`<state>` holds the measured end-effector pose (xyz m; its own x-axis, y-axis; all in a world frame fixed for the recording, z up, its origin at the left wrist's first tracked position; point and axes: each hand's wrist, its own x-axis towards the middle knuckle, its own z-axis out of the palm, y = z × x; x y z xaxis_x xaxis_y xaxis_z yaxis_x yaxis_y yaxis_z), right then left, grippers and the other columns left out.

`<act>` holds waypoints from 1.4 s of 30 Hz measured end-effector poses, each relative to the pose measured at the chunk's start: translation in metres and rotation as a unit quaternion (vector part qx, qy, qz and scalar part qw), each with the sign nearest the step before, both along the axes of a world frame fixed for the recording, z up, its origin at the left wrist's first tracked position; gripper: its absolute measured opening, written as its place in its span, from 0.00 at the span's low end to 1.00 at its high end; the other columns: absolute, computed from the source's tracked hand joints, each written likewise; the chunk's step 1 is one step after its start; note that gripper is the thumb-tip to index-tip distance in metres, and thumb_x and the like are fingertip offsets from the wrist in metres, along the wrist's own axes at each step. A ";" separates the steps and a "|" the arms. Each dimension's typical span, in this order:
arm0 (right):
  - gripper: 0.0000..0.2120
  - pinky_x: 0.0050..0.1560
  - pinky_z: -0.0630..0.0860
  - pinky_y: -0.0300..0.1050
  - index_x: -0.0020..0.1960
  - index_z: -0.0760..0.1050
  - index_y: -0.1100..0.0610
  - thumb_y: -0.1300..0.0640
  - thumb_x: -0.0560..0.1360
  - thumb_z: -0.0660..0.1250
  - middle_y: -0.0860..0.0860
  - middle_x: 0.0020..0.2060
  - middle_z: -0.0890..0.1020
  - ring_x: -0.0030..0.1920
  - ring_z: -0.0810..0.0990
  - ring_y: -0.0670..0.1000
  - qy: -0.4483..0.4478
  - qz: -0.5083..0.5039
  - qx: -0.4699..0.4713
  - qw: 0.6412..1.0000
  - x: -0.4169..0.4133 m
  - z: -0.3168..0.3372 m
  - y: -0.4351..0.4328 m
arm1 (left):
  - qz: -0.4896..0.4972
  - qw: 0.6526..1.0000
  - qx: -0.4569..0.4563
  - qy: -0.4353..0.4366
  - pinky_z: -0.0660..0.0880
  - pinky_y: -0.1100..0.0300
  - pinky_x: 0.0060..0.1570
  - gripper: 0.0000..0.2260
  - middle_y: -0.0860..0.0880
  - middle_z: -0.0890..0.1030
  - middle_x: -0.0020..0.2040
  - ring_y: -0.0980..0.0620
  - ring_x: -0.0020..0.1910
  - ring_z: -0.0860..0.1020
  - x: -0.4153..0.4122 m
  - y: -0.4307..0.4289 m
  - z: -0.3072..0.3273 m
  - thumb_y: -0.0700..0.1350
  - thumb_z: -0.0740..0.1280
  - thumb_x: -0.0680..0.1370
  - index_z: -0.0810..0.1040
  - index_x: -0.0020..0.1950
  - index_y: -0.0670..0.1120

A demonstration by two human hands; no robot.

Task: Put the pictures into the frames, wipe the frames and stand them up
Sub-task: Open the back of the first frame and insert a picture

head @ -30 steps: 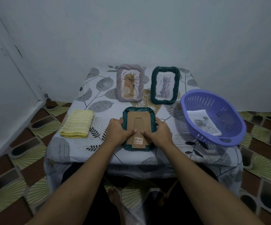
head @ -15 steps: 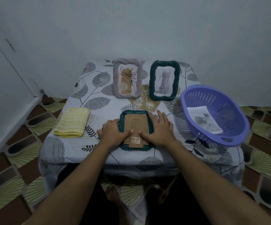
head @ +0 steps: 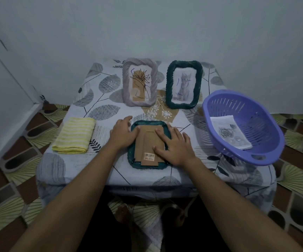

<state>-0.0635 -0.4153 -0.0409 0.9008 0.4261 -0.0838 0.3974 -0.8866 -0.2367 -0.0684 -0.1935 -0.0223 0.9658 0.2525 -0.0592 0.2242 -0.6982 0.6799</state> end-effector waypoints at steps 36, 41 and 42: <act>0.35 0.76 0.42 0.61 0.79 0.47 0.35 0.28 0.76 0.51 0.49 0.81 0.44 0.80 0.45 0.55 0.007 -0.003 0.009 1.000 0.001 -0.001 0.000 | 0.011 0.993 0.113 0.003 0.63 0.46 0.65 0.32 0.44 0.72 0.67 0.41 0.68 0.66 0.003 -0.006 -0.012 0.69 0.58 0.74 0.72 0.70 0.49; 0.35 0.76 0.42 0.61 0.79 0.47 0.35 0.27 0.76 0.51 0.49 0.81 0.44 0.80 0.45 0.54 0.008 -0.005 0.008 1.000 0.001 0.000 0.000 | -0.077 0.973 0.218 0.009 0.57 0.44 0.64 0.41 0.51 0.65 0.75 0.47 0.72 0.61 -0.024 0.007 -0.020 0.76 0.45 0.71 0.61 0.76 0.53; 0.35 0.76 0.42 0.61 0.79 0.47 0.35 0.27 0.76 0.51 0.49 0.81 0.44 0.80 0.45 0.54 0.008 -0.006 0.007 1.000 0.001 -0.001 0.000 | -0.087 0.970 0.227 0.014 0.57 0.44 0.66 0.43 0.52 0.64 0.76 0.47 0.73 0.60 -0.025 0.008 -0.022 0.77 0.43 0.70 0.59 0.77 0.53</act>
<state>-0.0627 -0.4152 -0.0416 0.9043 0.4169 -0.0920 0.3832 -0.8877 -0.2552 -0.0936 -0.1854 -0.0439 0.9956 0.0931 -0.0073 0.0913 -0.9530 0.2888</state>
